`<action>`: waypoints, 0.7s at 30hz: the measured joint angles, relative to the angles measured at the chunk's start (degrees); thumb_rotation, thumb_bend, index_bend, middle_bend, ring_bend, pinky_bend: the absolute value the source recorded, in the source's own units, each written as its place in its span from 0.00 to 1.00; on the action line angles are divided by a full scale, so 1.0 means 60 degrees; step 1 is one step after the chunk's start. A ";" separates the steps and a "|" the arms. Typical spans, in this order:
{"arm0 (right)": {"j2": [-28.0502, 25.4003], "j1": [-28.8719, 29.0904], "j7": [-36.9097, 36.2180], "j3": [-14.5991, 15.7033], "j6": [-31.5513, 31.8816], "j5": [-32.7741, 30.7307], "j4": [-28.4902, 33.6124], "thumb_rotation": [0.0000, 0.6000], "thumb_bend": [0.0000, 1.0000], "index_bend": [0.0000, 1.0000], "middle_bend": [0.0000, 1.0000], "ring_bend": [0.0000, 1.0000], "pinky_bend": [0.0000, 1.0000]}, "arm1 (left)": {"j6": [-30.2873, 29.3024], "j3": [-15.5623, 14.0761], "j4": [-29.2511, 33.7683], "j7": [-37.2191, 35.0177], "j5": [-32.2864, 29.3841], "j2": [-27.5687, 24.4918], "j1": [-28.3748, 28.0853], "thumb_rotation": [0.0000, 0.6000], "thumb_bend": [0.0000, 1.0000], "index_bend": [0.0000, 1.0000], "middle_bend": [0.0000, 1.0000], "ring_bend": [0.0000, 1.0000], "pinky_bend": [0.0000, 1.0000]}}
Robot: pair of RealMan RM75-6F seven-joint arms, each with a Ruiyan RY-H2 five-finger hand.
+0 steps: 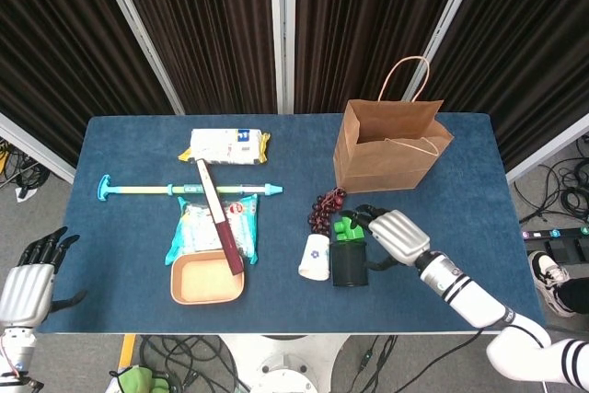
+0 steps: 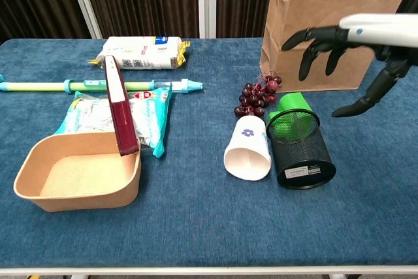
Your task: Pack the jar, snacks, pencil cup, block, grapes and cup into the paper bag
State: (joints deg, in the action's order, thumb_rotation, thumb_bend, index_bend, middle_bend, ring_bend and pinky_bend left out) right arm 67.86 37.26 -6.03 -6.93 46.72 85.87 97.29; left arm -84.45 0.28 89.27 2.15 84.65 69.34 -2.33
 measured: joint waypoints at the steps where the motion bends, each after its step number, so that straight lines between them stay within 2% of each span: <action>1: 0.0141 0.0086 0.0202 -0.0005 -0.0158 -0.0243 -0.0107 1.00 0.08 0.11 0.30 0.12 0.28 | 0.0007 -0.0002 -0.0010 -0.0005 -0.0004 0.0007 0.0001 1.00 0.04 0.22 0.17 0.13 0.14; 9: 0.0938 0.0715 0.1225 -0.0001 -0.1058 -0.1497 -0.0687 1.00 0.08 0.11 0.32 0.10 0.23 | 0.0058 -0.0007 -0.0092 -0.0086 -0.0046 0.0036 0.0008 1.00 0.04 0.22 0.17 0.13 0.14; 17: 0.1243 0.0962 0.1486 0.0162 -0.1352 -0.1962 -0.0923 1.00 0.10 0.11 0.34 0.10 0.20 | 0.0085 0.0005 -0.0174 -0.0159 -0.0070 0.0067 0.0010 1.00 0.04 0.22 0.17 0.13 0.14; 21: 0.1259 0.0993 0.1248 0.0222 -0.1474 -0.1995 -0.0889 1.00 0.11 0.11 0.36 0.10 0.19 | 0.0113 0.0022 -0.0188 -0.0176 -0.0090 0.0068 -0.0005 1.00 0.04 0.22 0.17 0.13 0.14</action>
State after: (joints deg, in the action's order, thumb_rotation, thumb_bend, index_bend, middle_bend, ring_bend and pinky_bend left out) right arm 75.41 43.22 1.46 -5.60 37.88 73.89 91.95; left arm -83.77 0.42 88.15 1.09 84.11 69.76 -2.36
